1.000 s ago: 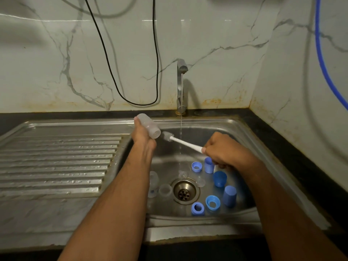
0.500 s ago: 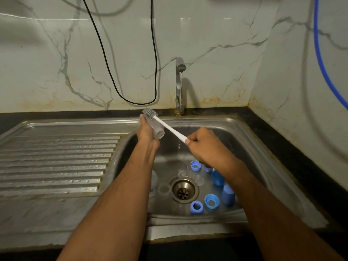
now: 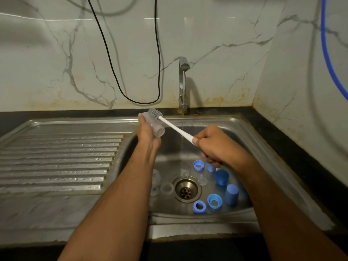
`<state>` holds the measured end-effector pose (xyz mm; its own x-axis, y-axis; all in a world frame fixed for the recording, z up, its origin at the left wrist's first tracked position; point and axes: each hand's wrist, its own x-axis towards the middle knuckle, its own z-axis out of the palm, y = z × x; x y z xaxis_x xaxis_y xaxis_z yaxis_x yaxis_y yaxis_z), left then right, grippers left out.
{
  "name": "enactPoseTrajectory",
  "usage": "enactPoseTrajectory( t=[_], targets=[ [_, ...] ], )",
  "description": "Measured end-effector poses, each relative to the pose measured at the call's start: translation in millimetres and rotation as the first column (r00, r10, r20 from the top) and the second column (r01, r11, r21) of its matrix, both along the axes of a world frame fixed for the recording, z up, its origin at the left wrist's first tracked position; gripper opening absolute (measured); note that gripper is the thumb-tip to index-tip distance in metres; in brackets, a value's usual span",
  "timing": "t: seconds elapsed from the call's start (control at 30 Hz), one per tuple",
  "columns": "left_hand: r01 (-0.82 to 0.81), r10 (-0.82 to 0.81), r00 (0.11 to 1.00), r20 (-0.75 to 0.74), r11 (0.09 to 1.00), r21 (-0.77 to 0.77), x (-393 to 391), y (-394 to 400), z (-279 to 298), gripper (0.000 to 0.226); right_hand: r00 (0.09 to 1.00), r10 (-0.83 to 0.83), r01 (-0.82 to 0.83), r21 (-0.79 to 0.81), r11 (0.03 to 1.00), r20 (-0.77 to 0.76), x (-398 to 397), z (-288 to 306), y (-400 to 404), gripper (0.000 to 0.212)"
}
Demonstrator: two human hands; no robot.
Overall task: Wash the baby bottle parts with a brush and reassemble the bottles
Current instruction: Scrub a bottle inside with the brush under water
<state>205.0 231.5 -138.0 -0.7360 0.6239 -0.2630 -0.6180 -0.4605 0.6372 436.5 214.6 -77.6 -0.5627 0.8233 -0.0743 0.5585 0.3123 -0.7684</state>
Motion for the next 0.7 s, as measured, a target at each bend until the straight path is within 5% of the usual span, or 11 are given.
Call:
enactPoseTrajectory(
  t=[0.23, 0.43, 0.57, 0.7],
  targets=[
    [-0.002, -0.001, 0.998, 0.06, 0.999, 0.052, -0.5, -5.4, 6.2, 0.048, 0.999, 0.009, -0.013, -0.134, 0.991, -0.032, 9.8, 5.7, 2.4, 0.016],
    [0.097, -0.097, 0.995, -0.031, 0.995, -0.001, 17.0, 2.3, 3.3, 0.063, 0.996, -0.054, 0.042, -0.154, 0.987, -0.071, 1.5, -1.7, 1.5, 0.02],
    [0.119, -0.13, 0.964, -0.232, 0.991, -0.061, 17.9, -11.6, 9.7, 0.034, 0.991, -0.136, 0.135, -0.044, 0.99, -0.018, 22.1, 13.3, 13.5, 0.018],
    [0.01, -0.261, 0.751, -0.606, 0.923, -0.385, 24.2, -13.5, 3.1, 0.047, 0.978, -0.193, 0.203, 0.125, 0.971, -0.083, 27.7, 13.0, 20.4, 0.024]
  ],
)
